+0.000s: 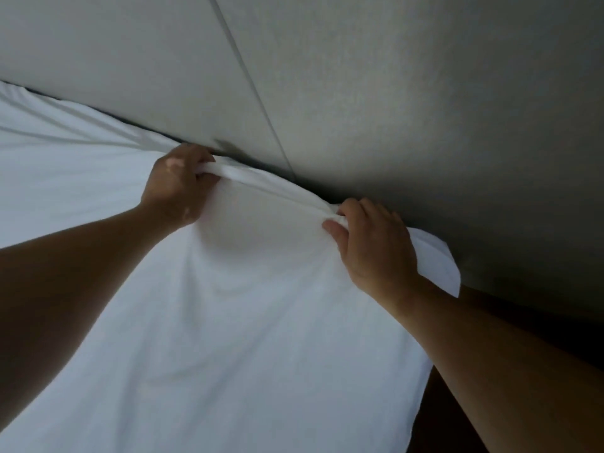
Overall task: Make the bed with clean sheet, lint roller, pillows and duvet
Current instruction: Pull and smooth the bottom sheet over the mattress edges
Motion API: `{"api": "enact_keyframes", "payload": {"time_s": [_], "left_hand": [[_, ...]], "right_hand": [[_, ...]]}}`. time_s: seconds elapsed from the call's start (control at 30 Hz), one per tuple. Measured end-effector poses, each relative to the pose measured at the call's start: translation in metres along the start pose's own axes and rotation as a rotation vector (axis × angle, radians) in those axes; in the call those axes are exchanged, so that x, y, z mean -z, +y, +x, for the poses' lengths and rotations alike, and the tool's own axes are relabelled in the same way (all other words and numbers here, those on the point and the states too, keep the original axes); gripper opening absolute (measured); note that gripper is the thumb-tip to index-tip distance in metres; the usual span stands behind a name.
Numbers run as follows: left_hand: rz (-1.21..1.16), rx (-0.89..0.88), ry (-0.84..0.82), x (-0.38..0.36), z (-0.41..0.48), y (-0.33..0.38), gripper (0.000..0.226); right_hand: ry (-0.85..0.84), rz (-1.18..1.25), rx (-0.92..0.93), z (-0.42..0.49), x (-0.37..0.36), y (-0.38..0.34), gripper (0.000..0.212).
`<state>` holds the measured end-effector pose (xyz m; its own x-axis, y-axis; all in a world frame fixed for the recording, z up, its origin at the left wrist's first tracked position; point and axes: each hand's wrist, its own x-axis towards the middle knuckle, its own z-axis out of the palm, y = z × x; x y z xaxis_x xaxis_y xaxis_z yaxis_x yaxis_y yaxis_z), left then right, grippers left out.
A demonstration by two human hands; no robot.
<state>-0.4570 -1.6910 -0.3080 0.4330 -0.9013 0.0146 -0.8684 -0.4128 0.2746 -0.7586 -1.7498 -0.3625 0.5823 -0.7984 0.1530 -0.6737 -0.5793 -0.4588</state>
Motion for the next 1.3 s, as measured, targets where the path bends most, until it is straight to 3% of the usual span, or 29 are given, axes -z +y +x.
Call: {"api": "enact_keyframes", "payload": {"time_s": [0.17,0.27,0.47,0.57,0.67,0.8,0.93,1.07,1.2,1.3], "left_hand": [[-0.052,0.028,0.063,-0.024,0.016,0.014,0.023],[-0.074,0.164,0.072,-0.042,0.02,0.015,0.021],[-0.132,0.189,0.02,-0.038,0.005,0.031,0.03],[-0.106,-0.074,-0.034,-0.044,-0.031,0.051,0.037],[0.133,-0.306,-0.258,-0.065,-0.065,0.087,0.06],[0.302,-0.208,-0.38,-0.081,-0.07,0.121,0.073],[0.358,-0.202,-0.433,-0.083,-0.056,0.125,0.079],[0.333,-0.247,-0.417,-0.089,-0.036,0.139,0.083],[0.362,-0.229,-0.397,-0.097,-0.032,0.141,0.079],[0.217,-0.313,-0.278,-0.092,-0.041,0.13,0.071]], "right_hand": [[0.089,-0.128,0.009,0.009,-0.011,0.012,0.034],[0.043,-0.152,-0.019,0.009,-0.018,0.015,0.037],[-0.034,-0.08,-0.175,0.006,0.003,0.017,0.048],[-0.092,-0.177,-0.238,-0.014,0.022,0.039,0.054],[-0.138,-0.142,-0.396,-0.049,0.04,0.075,0.057],[-0.131,0.034,-0.507,-0.082,0.038,0.089,0.057],[-0.076,0.143,-0.472,-0.08,0.029,0.091,0.055],[-0.147,0.014,-0.371,-0.07,0.039,0.117,0.058],[-0.195,-0.061,-0.471,-0.068,0.024,0.116,0.057],[-0.196,0.044,-0.582,-0.071,0.022,0.107,0.055]]}}
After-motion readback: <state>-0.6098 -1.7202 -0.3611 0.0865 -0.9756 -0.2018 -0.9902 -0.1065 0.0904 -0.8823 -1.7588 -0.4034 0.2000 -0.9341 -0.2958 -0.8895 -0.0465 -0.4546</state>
